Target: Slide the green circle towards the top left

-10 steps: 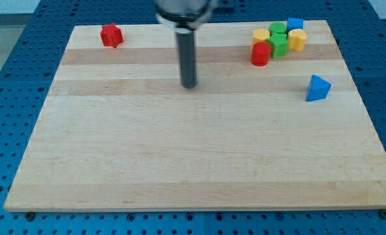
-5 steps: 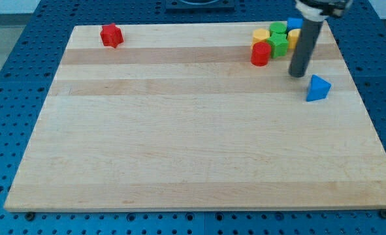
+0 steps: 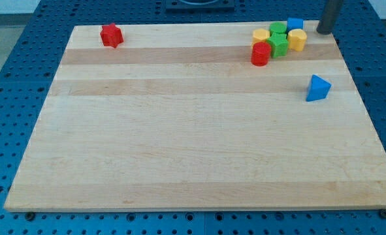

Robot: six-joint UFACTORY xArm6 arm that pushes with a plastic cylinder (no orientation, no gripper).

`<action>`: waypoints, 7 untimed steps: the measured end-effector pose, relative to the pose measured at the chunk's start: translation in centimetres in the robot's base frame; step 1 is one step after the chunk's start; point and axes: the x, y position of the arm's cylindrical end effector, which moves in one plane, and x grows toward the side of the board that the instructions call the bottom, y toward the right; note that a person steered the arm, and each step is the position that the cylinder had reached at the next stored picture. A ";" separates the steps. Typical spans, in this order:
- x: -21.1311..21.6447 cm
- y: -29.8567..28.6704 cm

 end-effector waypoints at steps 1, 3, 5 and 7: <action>-1.3 -1.6; -0.6 -6.7; 1.6 -7.4; 1.8 -10.9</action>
